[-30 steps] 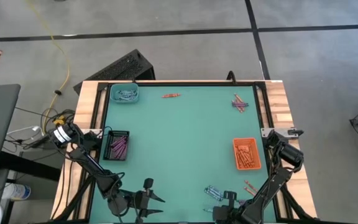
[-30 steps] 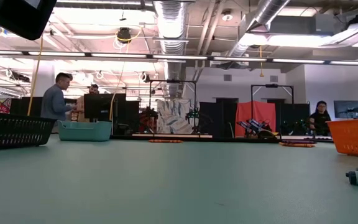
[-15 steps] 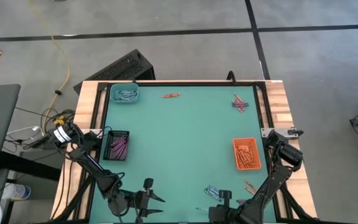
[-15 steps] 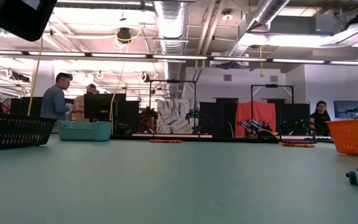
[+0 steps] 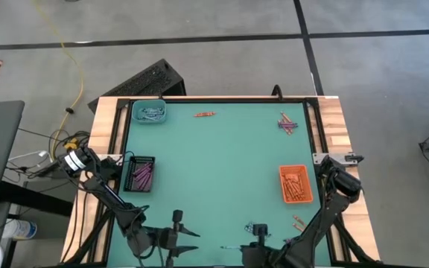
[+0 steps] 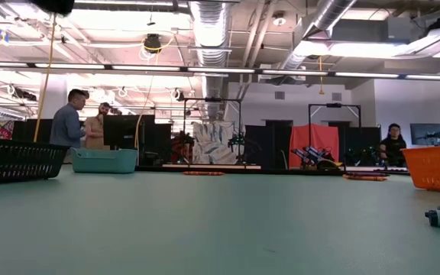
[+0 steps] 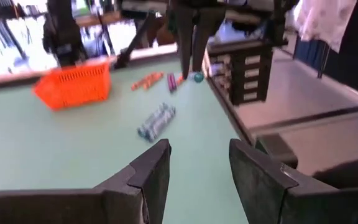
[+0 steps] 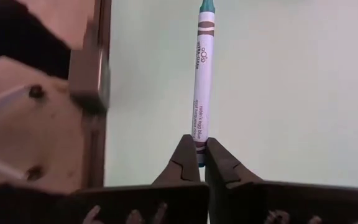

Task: Sort crayons
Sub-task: Put the green crayon into the green bin

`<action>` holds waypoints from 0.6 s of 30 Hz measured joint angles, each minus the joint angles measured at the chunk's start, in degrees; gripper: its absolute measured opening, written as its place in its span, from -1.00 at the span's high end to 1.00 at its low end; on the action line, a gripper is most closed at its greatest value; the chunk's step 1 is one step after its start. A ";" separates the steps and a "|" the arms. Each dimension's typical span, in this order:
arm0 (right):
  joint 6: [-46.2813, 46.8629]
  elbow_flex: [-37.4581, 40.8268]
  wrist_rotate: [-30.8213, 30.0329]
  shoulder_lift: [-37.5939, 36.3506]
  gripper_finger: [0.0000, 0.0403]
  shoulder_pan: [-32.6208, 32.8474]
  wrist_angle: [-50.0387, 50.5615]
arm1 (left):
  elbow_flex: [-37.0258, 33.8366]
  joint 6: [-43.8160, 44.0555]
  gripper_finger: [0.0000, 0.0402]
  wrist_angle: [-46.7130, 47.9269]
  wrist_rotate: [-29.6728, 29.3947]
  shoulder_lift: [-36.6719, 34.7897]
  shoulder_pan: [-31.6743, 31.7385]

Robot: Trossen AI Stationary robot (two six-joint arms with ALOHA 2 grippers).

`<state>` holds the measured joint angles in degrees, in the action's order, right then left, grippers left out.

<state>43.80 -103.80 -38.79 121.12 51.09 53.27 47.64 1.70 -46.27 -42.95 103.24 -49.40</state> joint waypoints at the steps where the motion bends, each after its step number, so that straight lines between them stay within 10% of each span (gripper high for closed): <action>1: -1.27 -0.70 -1.14 0.00 1.00 -0.31 -0.30 | 0.00 -1.86 0.23 -1.56 -0.04 0.00 0.02; 18: -30.40 -4.88 -11.59 -0.09 1.00 -6.30 -20.17 | 4.35 -23.52 0.23 -14.58 1.36 -0.04 2.34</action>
<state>13.40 -108.68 -50.38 121.03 44.79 33.10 51.99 -21.82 -60.85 -41.59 103.20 -47.06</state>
